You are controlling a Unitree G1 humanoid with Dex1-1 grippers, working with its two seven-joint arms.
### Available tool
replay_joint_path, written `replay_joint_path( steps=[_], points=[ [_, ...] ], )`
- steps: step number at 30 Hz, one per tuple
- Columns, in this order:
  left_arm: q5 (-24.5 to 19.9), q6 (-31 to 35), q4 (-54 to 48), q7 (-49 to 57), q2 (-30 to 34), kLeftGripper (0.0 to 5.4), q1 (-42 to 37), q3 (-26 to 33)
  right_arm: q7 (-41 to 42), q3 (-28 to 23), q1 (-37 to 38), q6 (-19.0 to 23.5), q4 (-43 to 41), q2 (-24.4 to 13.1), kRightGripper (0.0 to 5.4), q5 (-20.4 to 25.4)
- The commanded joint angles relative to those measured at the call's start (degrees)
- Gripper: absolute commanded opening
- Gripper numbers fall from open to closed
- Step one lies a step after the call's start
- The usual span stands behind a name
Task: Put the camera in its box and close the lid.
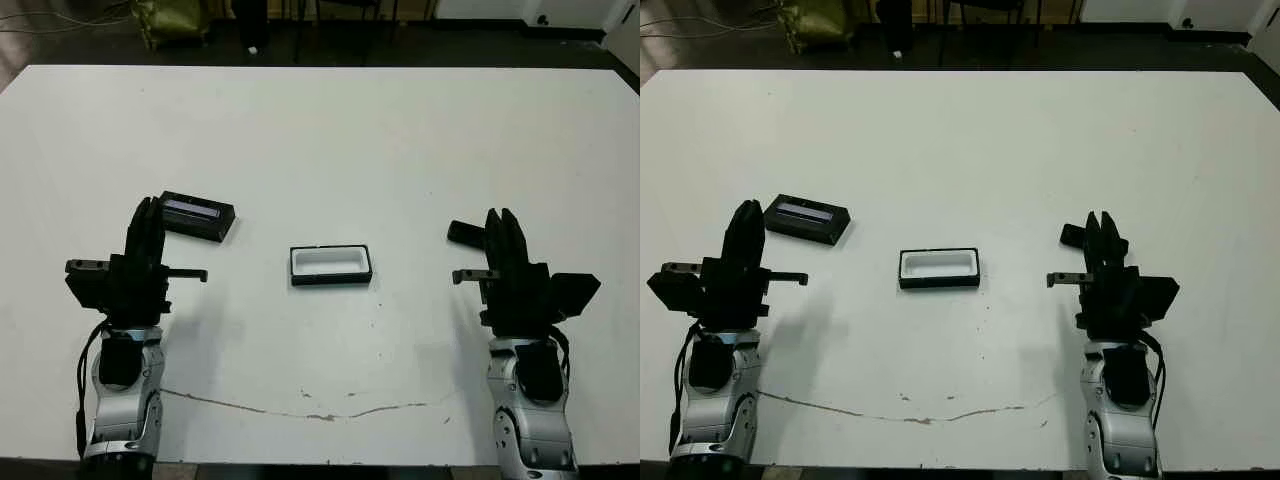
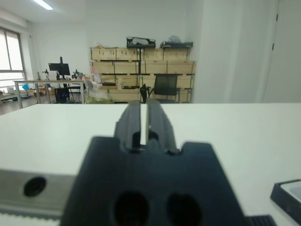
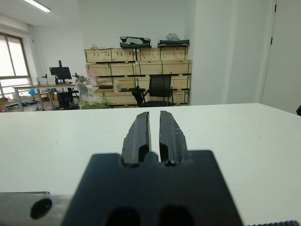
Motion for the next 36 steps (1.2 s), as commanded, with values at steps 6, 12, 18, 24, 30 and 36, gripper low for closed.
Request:
replay_joint_path(
  steps=[6,12,18,24,30,36],
  points=[
    [0.3,1.7,-0.7,-0.4,0.9,0.0,1.3,-0.2,-0.4,-0.3,0.8,0.0,1.6,-0.4,0.01,-0.7],
    [0.6,0.9,-0.3,-0.4,0.8,0.0,1.1,-0.2,1.2,-0.7,0.7,0.5,1.8,-1.2,0.01,0.9],
    [0.8,-0.2,0.1,-0.6,0.8,0.0,0.9,-0.1,2.9,-2.0,-0.5,3.6,-0.7,-4.9,0.01,1.4],
    [0.4,1.6,-1.5,-0.6,2.0,0.0,0.9,0.6,4.3,-5.1,-3.8,7.2,-2.3,-10.8,0.01,1.1],
    [-0.6,1.4,0.3,-1.8,4.0,0.0,-2.6,1.6,4.6,-8.2,-6.7,8.1,-1.3,-14.1,0.01,1.7],
    [0.1,4.9,-1.7,-0.9,6.0,0.0,-6.0,2.3,5.1,-10.4,-10.0,8.7,0.9,-16.8,0.01,1.8]
  ],
)
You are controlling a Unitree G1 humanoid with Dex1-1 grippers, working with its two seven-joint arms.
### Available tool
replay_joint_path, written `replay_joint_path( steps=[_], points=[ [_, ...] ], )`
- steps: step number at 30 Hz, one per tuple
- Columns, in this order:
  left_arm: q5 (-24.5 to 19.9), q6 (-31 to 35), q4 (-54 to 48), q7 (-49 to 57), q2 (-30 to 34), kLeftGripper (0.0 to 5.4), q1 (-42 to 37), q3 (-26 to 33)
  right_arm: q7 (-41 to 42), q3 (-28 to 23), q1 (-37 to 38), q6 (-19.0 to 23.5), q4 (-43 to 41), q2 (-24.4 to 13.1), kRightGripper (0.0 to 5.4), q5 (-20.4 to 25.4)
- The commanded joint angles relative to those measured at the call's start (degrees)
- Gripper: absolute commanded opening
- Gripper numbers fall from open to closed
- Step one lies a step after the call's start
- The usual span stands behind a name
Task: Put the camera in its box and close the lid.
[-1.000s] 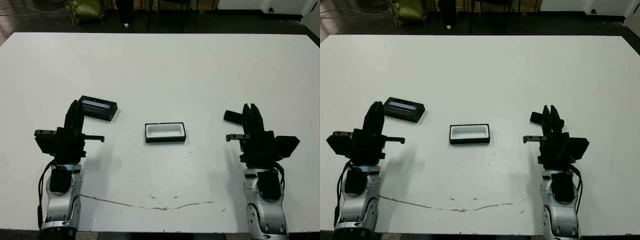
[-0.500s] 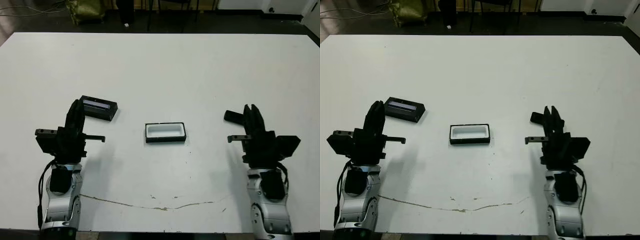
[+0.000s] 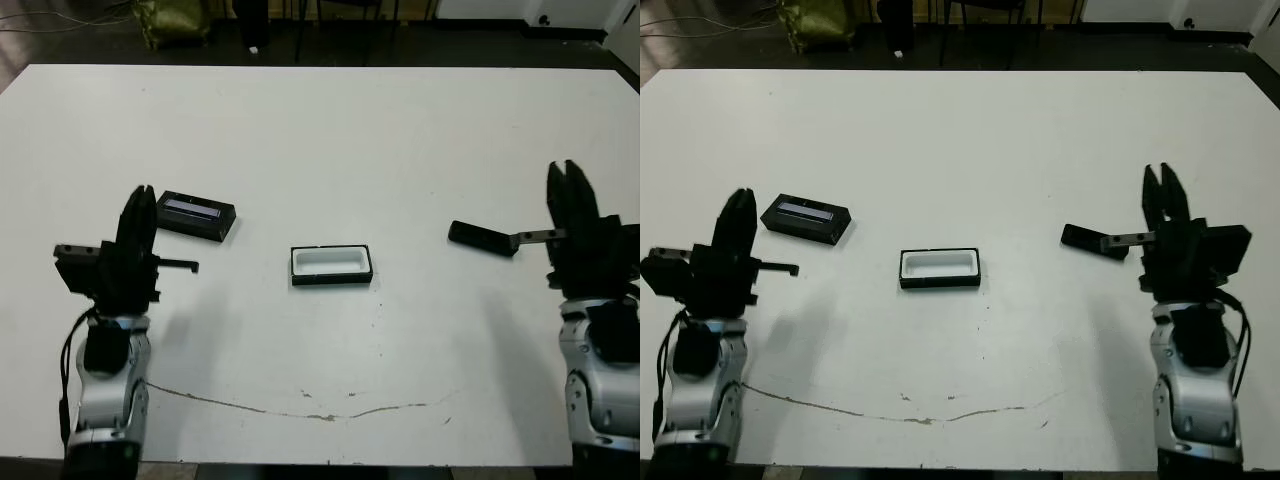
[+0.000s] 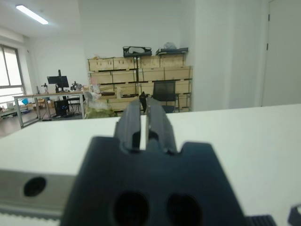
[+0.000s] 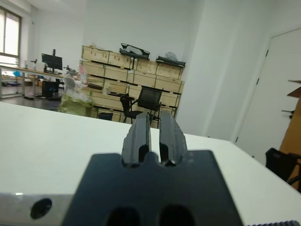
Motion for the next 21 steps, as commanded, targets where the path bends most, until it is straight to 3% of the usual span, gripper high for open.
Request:
replay_joint_path(
  steps=[1,3,10,21],
  points=[
    [0.6,2.4,-0.4,0.3,2.0,0.0,-1.0,0.8,0.2,-1.3,-1.5,2.5,1.5,-2.2,0.01,0.0],
    [-0.1,3.7,-0.8,0.0,2.5,0.0,-1.8,1.1,1.3,-1.8,-3.3,3.4,3.2,-4.0,0.01,0.4],
    [-0.1,4.5,-1.0,0.0,3.0,0.0,-2.2,1.4,7.0,-2.4,-10.6,0.6,17.0,-11.9,0.01,-0.5],
    [0.8,3.4,-0.3,0.1,2.6,0.0,-1.5,1.1,21.5,2.8,-20.9,-3.7,38.3,-23.2,0.01,-3.7]
  ],
)
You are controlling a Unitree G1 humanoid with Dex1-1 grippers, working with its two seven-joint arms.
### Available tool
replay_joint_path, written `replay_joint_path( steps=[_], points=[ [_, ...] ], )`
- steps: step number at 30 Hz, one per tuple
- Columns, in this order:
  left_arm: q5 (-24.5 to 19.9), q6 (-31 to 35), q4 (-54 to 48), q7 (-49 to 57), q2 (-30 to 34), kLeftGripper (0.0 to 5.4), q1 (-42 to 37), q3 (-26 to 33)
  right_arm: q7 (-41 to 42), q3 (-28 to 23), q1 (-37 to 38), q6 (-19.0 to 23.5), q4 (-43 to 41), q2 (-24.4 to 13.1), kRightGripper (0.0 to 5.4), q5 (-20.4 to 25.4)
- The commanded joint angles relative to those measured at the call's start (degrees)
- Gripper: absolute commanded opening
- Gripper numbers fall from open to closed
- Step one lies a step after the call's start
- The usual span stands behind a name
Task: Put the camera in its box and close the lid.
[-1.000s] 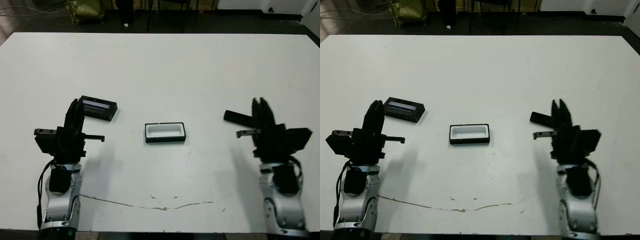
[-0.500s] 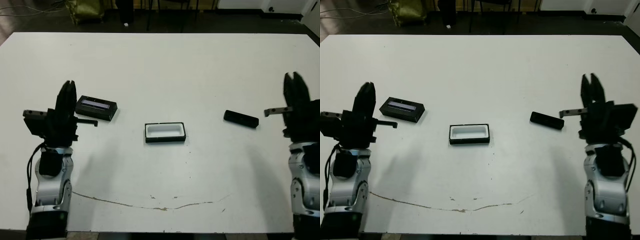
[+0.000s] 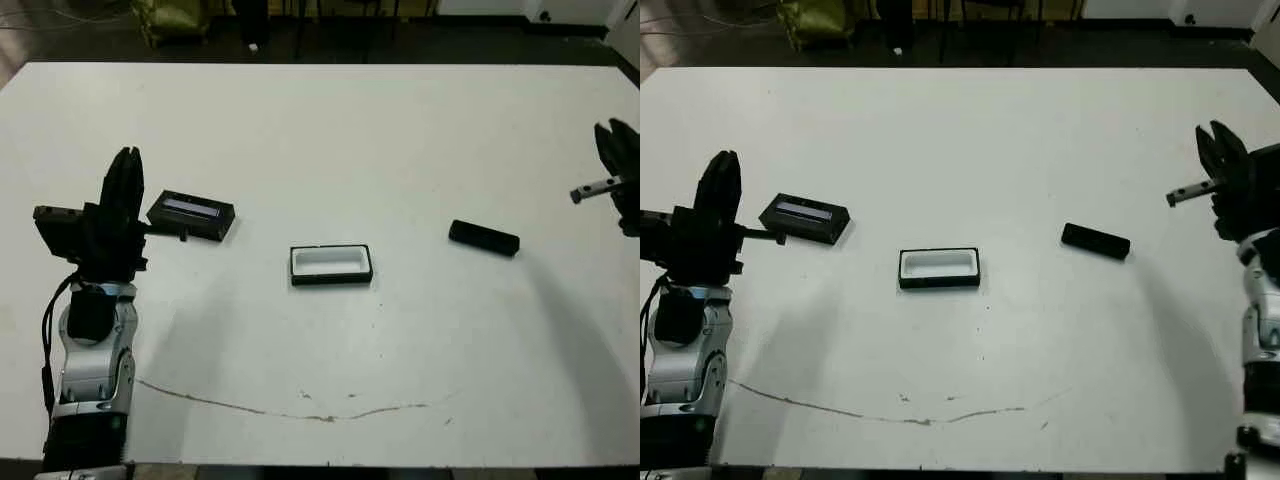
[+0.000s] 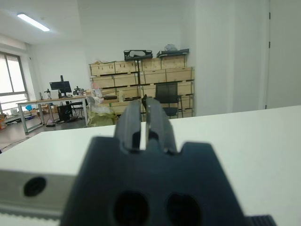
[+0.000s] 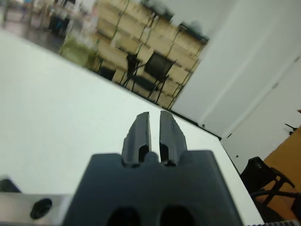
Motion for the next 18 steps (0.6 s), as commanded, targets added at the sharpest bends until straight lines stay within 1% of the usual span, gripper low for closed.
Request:
replay_joint_path(
  steps=[1,5,9,14,18],
  points=[
    [0.8,0.3,0.6,0.2,0.3,0.0,1.2,-0.2,4.4,2.1,-2.8,-1.3,6.0,-2.3,0.01,-1.0],
    [0.8,0.9,0.1,0.5,-0.3,0.0,1.8,-0.4,9.3,5.2,-5.9,-3.6,12.3,-3.9,0.01,-2.8],
    [1.0,-0.1,0.5,0.4,-0.4,0.0,2.1,-0.6,13.0,7.4,-8.6,-6.0,18.6,-4.0,0.01,-3.6],
    [0.9,-0.6,0.4,0.2,-0.2,0.0,2.5,-0.6,16.3,8.4,-11.0,-9.9,25.7,-3.5,0.01,-3.7],
    [0.8,-0.6,0.5,0.1,-0.3,0.0,2.7,-0.6,18.4,8.8,-11.5,-10.6,28.4,-3.0,0.01,-3.3]
  ],
)
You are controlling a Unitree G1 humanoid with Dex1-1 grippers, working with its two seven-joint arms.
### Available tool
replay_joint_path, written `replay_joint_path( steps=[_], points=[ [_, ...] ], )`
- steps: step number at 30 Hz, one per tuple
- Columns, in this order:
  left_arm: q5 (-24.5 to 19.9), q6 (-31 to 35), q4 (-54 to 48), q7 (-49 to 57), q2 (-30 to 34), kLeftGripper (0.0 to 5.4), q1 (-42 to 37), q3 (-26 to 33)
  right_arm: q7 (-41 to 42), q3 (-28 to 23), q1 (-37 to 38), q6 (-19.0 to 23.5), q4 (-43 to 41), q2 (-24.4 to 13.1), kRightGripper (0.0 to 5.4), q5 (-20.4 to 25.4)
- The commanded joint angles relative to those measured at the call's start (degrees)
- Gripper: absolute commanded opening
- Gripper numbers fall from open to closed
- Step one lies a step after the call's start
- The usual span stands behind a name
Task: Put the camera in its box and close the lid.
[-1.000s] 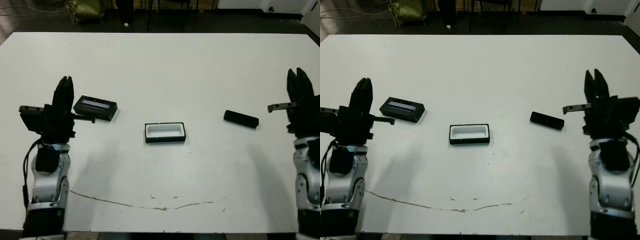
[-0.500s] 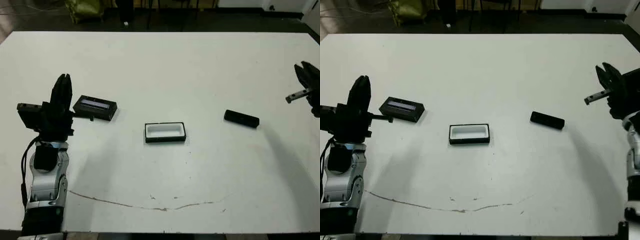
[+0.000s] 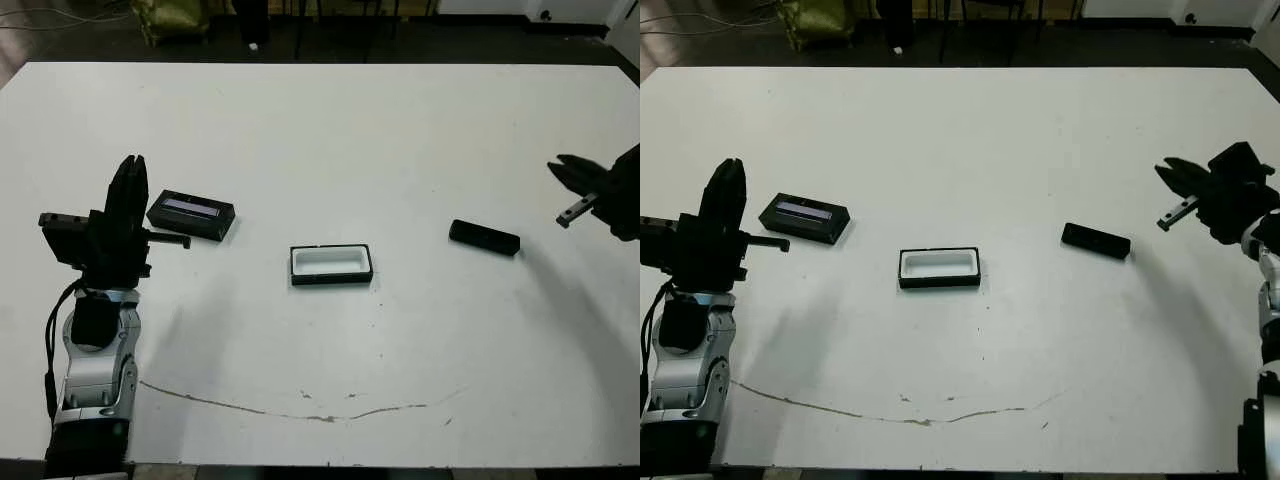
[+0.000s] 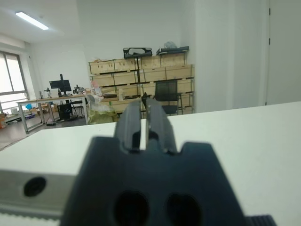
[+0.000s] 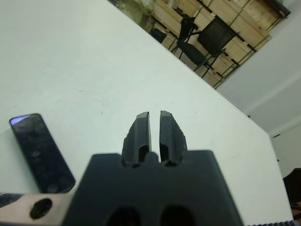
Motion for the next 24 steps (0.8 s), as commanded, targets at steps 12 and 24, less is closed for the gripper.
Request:
replay_joint_path(
  steps=[12,24],
  points=[
    [0.1,-0.9,1.9,-0.9,0.5,0.0,1.1,0.1,7.6,3.9,-0.4,-0.7,3.6,2.2,0.01,-1.1],
    [-0.4,-1.0,2.1,-1.0,0.3,0.0,1.2,0.0,7.4,7.7,-0.4,0.6,2.7,2.4,0.01,-4.7]
  ],
)
